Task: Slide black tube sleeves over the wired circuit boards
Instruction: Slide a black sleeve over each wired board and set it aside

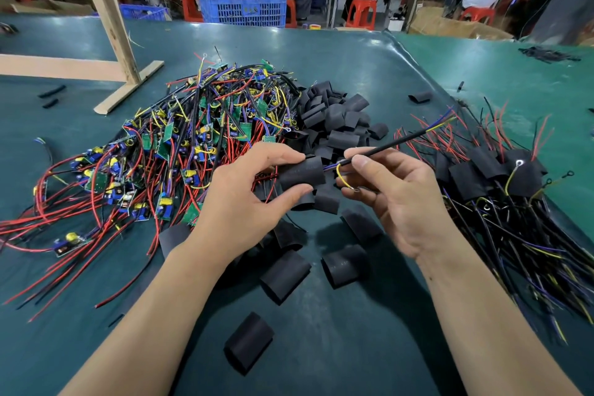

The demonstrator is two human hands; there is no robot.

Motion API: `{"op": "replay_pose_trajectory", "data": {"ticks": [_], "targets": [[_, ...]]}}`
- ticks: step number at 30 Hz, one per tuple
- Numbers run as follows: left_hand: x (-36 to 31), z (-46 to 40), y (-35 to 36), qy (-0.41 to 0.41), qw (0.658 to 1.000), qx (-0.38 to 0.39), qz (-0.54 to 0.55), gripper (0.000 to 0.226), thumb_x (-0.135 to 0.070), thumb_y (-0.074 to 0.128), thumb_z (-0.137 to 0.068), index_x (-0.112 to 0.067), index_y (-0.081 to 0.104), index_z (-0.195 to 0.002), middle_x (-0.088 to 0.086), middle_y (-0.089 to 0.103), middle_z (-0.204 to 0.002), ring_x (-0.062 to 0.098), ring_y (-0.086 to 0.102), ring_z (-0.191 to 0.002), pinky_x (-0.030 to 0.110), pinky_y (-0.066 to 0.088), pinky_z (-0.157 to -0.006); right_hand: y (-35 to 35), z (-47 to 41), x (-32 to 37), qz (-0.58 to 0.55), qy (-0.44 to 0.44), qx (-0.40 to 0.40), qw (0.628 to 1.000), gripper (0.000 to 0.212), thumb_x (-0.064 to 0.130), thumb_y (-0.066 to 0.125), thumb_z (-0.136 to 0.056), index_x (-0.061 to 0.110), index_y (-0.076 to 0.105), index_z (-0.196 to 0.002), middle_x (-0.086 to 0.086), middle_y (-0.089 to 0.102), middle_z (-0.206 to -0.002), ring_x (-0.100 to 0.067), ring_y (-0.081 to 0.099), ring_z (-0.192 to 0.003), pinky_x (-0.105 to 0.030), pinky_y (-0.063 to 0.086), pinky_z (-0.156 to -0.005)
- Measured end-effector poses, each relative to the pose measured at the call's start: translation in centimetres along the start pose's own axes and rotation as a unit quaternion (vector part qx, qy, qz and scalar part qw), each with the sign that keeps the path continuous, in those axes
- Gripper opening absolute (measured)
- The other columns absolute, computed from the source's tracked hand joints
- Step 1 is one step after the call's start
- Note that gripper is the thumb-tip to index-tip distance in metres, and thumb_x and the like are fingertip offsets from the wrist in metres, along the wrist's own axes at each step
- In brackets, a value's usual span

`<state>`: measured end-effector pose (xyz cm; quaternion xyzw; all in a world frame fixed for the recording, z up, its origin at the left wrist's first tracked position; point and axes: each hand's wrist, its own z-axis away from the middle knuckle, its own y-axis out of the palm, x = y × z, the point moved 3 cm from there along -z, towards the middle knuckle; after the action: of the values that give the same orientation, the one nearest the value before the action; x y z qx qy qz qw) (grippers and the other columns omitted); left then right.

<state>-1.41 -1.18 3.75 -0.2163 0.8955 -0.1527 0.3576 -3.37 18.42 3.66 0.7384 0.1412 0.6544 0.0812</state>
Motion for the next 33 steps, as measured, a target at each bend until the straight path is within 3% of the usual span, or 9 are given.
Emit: {"op": "replay_pose_trajectory", "data": {"ticks": [5,8,10,13,15,17,20,24,33], "targets": [[0.1,0.0,-0.1,0.007,1.000,-0.006,0.003,0.040,-0.014,0.084,-0.077,-0.010,0.064,-0.112,-0.011,0.069,-0.110,0.000,0.064,-0.107,0.017,0.048,-0.095,0.1,0.1,-0.1,-0.001,0.014,-0.003,1.000,0.012,0.011,0.066,-0.085,0.005,0.071,-0.093,-0.009,0.072,-0.079,-0.016,0.067,-0.067,-0.024,0.055,-0.056],[-0.1,0.0,-0.1,0.008,1.000,0.002,0.005,0.046,-0.015,0.086,-0.074,-0.016,0.061,-0.113,-0.014,0.069,-0.111,-0.003,0.063,-0.109,0.010,0.047,-0.088,0.4,0.3,-0.8,0.029,0.098,0.037,0.994,0.049,0.039,0.075,-0.066,0.003,0.070,-0.098,-0.012,0.072,-0.082,-0.018,0.068,-0.065,-0.025,0.053,-0.050],[-0.2,0.1,0.1,0.005,1.000,0.025,0.012,0.053,-0.015,0.087,-0.073,-0.020,0.058,-0.117,-0.015,0.069,-0.112,-0.005,0.061,-0.111,0.009,0.044,-0.092,1.0,0.6,-1.5,0.075,0.130,0.079,0.985,0.036,0.041,0.075,-0.066,0.010,0.075,-0.085,-0.012,0.071,-0.079,-0.017,0.066,-0.060,-0.023,0.052,-0.047],[-0.2,0.1,-0.1,0.011,0.999,0.019,-0.024,0.051,-0.024,0.086,-0.074,-0.019,0.061,-0.118,-0.012,0.067,-0.116,0.004,0.060,-0.114,0.032,0.047,-0.100,1.6,0.8,-2.0,0.083,0.123,0.091,0.985,0.017,0.028,0.073,-0.071,0.011,0.076,-0.071,-0.011,0.070,-0.072,-0.017,0.064,-0.057,-0.022,0.052,-0.049],[-0.3,-0.2,-0.7,0.037,0.996,-0.035,-0.069,0.047,-0.029,0.085,-0.075,-0.012,0.065,-0.114,-0.008,0.064,-0.114,0.015,0.060,-0.110,0.042,0.047,-0.096,1.5,0.7,-2.1,0.064,0.108,0.077,0.989,0.013,0.023,0.073,-0.071,0.010,0.074,-0.070,-0.013,0.070,-0.071,-0.018,0.063,-0.056,-0.022,0.052,-0.050],[-0.7,-0.2,-1.4,0.095,0.981,-0.126,-0.113,0.031,-0.026,0.082,-0.081,-0.007,0.069,-0.101,-0.007,0.061,-0.104,0.018,0.059,-0.098,0.039,0.045,-0.091,1.3,0.6,-1.8,0.038,0.095,0.056,0.993,0.010,0.021,0.072,-0.072,0.011,0.072,-0.071,-0.013,0.069,-0.070,-0.018,0.063,-0.055,-0.022,0.052,-0.050],[-1.2,0.2,-1.7,0.144,0.963,-0.191,-0.128,0.018,-0.017,0.069,-0.092,-0.006,0.067,-0.078,-0.007,0.063,-0.083,0.019,0.054,-0.076,0.035,0.042,-0.077,0.8,0.4,-1.1,-0.001,0.080,0.013,0.997,0.011,0.020,0.071,-0.073,0.009,0.069,-0.073,-0.011,0.069,-0.067,-0.015,0.062,-0.053,-0.020,0.051,-0.049],[-2.0,0.4,-0.4,0.182,0.971,-0.126,-0.091,0.026,-0.014,0.064,-0.092,-0.003,0.068,-0.069,0.002,0.062,-0.064,0.024,0.054,-0.059,0.037,0.042,-0.063,-0.2,0.0,-0.1,-0.034,0.064,-0.078,0.994,0.015,0.012,0.069,-0.086,0.007,0.068,-0.072,-0.007,0.068,-0.063,-0.013,0.060,-0.049,-0.019,0.049,-0.046],[-1.3,0.4,0.1,0.104,0.992,-0.065,-0.024,0.017,-0.017,0.059,-0.093,-0.006,0.070,-0.085,-0.001,0.062,-0.069,0.021,0.057,-0.060,0.035,0.047,-0.056,-5.6,0.1,2.8,-0.144,-0.071,-0.397,0.904,0.023,0.024,0.064,-0.095,0.014,0.058,-0.075,0.007,0.057,-0.049,-0.006,0.053,-0.042,-0.019,0.045,-0.043]]}}
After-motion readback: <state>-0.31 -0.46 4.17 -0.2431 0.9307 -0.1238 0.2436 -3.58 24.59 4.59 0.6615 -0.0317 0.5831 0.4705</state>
